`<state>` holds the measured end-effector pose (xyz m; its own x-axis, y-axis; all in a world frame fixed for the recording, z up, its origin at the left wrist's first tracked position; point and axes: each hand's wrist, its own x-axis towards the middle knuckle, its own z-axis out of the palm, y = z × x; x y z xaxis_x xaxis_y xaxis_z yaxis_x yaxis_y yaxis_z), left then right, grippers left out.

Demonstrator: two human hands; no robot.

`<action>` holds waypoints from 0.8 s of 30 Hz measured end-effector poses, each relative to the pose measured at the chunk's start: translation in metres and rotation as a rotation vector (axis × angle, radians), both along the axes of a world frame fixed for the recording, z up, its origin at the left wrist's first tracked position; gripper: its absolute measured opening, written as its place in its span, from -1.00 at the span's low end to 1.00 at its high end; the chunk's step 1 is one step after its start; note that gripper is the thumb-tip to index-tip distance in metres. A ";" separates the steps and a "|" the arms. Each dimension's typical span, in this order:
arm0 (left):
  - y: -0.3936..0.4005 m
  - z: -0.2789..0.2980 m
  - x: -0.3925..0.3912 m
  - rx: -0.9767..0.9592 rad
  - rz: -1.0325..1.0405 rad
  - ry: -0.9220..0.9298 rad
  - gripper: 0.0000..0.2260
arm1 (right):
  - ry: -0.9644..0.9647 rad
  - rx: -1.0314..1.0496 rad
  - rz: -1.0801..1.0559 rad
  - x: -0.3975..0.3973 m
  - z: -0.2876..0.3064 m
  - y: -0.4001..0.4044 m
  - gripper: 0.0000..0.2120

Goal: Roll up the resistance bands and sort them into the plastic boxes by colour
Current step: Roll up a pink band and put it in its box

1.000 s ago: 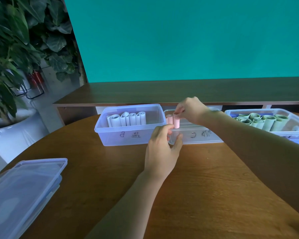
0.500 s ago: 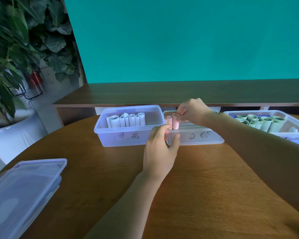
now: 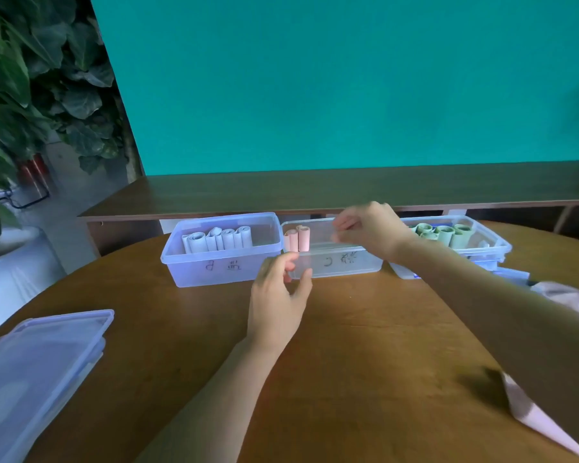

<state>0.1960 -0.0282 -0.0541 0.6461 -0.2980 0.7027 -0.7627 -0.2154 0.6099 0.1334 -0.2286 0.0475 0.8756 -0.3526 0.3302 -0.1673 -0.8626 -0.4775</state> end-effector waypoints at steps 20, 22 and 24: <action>-0.042 0.008 -0.238 0.315 -0.552 0.430 -0.74 | -0.195 0.150 -0.403 -0.331 -0.095 0.045 -0.85; -0.048 0.008 -0.247 0.334 -0.534 0.428 -0.75 | -0.211 0.131 -0.443 -0.340 -0.101 0.045 -0.86; -0.054 0.008 -0.253 0.357 -0.519 0.420 -0.75 | -0.231 0.149 -0.474 -0.345 -0.106 0.043 -0.84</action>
<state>-0.0568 -0.0819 -0.0456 0.5527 -0.8005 0.2318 -0.5389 -0.1311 0.8321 -0.2119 -0.1859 -0.0584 0.5200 -0.7487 0.4112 -0.3977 -0.6382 -0.6592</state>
